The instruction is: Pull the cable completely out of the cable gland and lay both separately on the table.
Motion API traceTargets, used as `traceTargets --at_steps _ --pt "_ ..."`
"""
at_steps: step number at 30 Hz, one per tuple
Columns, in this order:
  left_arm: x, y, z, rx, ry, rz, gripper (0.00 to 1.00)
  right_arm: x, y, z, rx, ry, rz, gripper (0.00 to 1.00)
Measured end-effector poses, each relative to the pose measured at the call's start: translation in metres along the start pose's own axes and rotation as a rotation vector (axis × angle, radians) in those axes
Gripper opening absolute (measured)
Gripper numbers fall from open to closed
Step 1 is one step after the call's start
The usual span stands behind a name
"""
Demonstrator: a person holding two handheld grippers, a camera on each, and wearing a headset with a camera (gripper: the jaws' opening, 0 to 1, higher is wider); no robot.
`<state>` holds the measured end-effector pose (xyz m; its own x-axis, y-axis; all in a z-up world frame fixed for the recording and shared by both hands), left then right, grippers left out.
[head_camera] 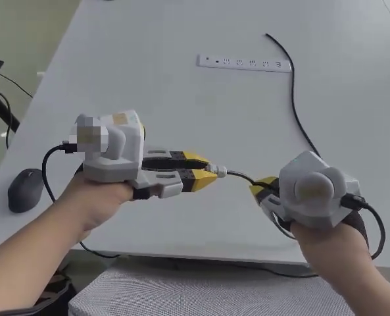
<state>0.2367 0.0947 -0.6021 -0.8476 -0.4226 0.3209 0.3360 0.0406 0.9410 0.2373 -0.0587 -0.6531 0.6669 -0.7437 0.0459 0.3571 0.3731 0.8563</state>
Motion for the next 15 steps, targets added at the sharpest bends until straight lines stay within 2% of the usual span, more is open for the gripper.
traceTargets --at_steps 1,6,11,15 --pt "0.000 0.000 0.000 0.000 -0.001 0.001 0.15 0.000 -0.003 0.000 -0.005 -0.006 -0.030 0.00" --pt "0.001 -0.001 -0.002 -0.002 -0.005 0.002 0.15 0.004 -0.014 0.000 -0.035 -0.027 -0.078 0.00" --pt "0.003 -0.004 -0.004 -0.014 -0.010 0.002 0.15 0.002 -0.020 -0.002 -0.049 -0.029 -0.151 0.00" --pt "0.000 -0.003 -0.004 -0.007 -0.004 0.010 0.15 0.002 -0.017 0.000 -0.032 -0.023 -0.114 0.00"
Point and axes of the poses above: the centre of the closed fingertips' face, and the gripper's own axes: z roughly backward along the fingers, x roughly to its right, y roughly out of its top, the point moved 6 cm from there along z, roughly backward along the fingers, and after that the axes turned 12 degrees about x, right-handed, at the moved point
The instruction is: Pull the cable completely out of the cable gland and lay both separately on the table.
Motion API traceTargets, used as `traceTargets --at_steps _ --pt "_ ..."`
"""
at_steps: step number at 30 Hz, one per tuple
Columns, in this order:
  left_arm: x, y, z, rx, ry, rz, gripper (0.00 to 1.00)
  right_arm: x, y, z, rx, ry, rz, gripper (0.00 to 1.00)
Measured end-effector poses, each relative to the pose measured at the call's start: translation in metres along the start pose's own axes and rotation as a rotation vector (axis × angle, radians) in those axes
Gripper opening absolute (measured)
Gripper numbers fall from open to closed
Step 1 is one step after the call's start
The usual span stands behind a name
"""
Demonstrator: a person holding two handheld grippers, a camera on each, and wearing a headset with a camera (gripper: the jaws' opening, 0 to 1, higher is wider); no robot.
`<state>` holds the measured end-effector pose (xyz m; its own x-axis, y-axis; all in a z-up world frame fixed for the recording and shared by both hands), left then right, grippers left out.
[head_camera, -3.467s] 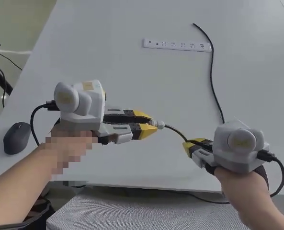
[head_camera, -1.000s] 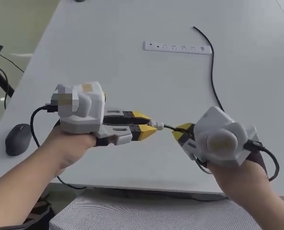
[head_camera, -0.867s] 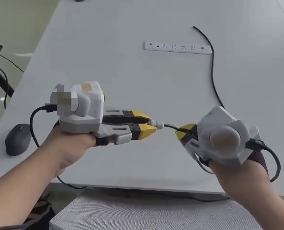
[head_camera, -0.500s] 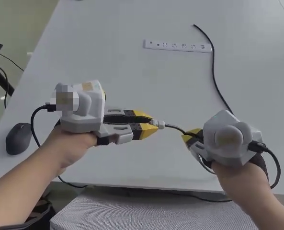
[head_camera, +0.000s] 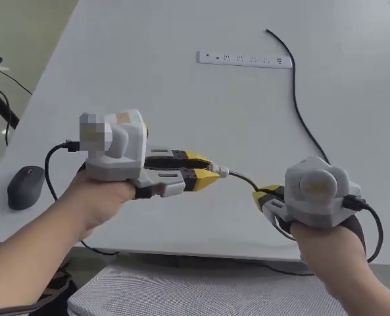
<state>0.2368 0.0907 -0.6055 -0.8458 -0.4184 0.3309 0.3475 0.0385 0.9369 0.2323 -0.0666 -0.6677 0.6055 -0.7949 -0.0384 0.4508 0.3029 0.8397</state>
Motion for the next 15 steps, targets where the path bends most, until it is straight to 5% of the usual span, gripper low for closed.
traceTargets --at_steps 15 --pt "-0.008 0.004 0.007 0.011 0.013 -0.004 0.15 -0.001 0.015 0.014 0.066 0.048 0.115 0.02"
Point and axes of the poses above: the centre of the closed fingertips' face, and the gripper's own axes: z roughly backward along the fingers, x roughly to its right, y roughly out of its top, the point moved 6 cm from there along z, roughly backward along the fingers, and after that the axes turned 12 degrees about x, right-handed, at the moved point
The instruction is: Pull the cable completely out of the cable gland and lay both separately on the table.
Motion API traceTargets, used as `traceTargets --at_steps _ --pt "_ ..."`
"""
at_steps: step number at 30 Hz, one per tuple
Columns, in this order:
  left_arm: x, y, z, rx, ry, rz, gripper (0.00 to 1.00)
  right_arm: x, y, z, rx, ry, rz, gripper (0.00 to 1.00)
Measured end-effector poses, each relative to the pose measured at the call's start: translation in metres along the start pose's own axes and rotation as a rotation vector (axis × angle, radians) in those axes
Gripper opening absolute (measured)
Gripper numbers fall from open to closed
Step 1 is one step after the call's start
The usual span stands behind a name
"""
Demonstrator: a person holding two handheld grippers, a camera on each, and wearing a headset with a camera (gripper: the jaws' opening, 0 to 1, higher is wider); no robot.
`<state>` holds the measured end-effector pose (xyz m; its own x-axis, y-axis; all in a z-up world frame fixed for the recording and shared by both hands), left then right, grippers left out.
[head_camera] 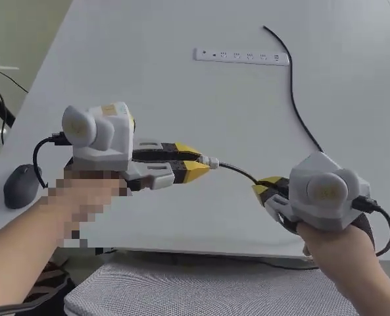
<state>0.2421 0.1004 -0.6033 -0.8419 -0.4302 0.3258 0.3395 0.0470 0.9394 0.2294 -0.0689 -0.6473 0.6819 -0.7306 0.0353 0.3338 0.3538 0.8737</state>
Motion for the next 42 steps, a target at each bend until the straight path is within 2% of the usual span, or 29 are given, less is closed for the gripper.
traceTargets --at_steps 4,8,10,13,15,20,24,31,42 --pt "0.001 -0.001 0.001 -0.008 0.001 -0.005 0.15 -0.006 0.018 0.005 0.022 0.022 0.026 0.09" --pt "0.002 -0.002 0.003 -0.012 0.005 -0.007 0.15 -0.021 0.044 0.001 0.096 0.091 0.109 0.10" --pt "0.002 -0.003 0.004 -0.013 0.006 -0.006 0.15 -0.028 0.047 -0.002 0.080 0.118 0.151 0.11" --pt "0.002 -0.002 0.004 -0.015 0.006 -0.006 0.15 -0.035 0.052 -0.009 0.069 0.137 0.264 0.10" --pt "0.002 -0.002 0.002 -0.017 0.004 -0.005 0.15 -0.041 0.055 -0.012 0.085 0.154 0.319 0.09" --pt "0.005 -0.001 -0.001 -0.024 -0.005 -0.008 0.15 -0.048 0.059 -0.014 0.095 0.168 0.383 0.05" --pt "0.004 -0.001 -0.002 -0.024 -0.006 -0.007 0.15 -0.046 0.060 -0.016 0.097 0.166 0.413 0.01" --pt "0.004 0.000 -0.003 -0.017 -0.002 -0.005 0.15 -0.044 0.061 -0.016 0.103 0.168 0.412 0.00" --pt "0.003 0.001 -0.006 -0.014 0.003 -0.009 0.15 -0.036 0.058 -0.018 0.105 0.153 0.324 0.00"
Point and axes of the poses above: the centre of the closed fingertips' face, and the gripper's own axes: z roughly backward along the fingers, x roughly to its right, y roughly out of its top, the point moved 6 cm from there along z, roughly backward along the fingers, and after that the axes turned 12 degrees about x, right-handed, at the moved point
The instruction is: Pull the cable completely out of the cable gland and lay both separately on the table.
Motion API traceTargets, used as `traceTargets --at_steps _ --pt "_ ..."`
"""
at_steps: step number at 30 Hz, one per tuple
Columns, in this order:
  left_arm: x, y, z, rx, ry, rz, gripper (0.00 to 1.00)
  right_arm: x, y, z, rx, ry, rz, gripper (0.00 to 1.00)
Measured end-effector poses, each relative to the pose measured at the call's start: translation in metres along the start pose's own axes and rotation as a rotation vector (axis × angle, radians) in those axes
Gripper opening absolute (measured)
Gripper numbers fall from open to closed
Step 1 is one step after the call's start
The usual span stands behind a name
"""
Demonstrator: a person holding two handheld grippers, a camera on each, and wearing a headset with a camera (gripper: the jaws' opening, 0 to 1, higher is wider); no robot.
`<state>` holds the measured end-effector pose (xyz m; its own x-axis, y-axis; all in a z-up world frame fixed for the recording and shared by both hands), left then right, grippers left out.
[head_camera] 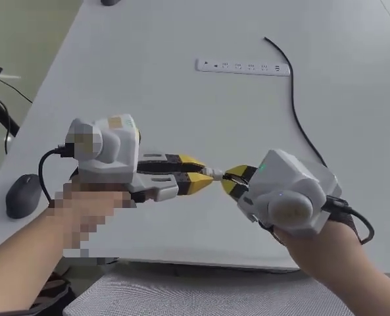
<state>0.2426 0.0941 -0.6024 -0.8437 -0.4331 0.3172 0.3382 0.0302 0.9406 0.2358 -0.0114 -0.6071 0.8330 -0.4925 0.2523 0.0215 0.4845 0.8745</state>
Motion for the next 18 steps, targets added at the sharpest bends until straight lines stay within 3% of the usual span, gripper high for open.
traceTargets --at_steps 7,18 --pt "-0.002 0.001 0.000 -0.002 0.007 -0.006 0.15 0.006 -0.010 0.000 0.000 -0.020 -0.099 0.00" --pt "-0.002 0.002 0.002 0.010 0.012 0.001 0.15 0.018 -0.040 0.008 -0.051 -0.087 -0.263 0.00"
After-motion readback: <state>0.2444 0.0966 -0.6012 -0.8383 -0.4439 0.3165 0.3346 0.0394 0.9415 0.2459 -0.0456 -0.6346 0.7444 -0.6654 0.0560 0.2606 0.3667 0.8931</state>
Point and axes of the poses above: the centre of the closed fingertips' face, and the gripper's own axes: z roughly backward along the fingers, x roughly to its right, y roughly out of its top, the point moved 6 cm from there along z, roughly backward along the fingers, and after that the axes turned 12 degrees about x, right-handed, at the moved point
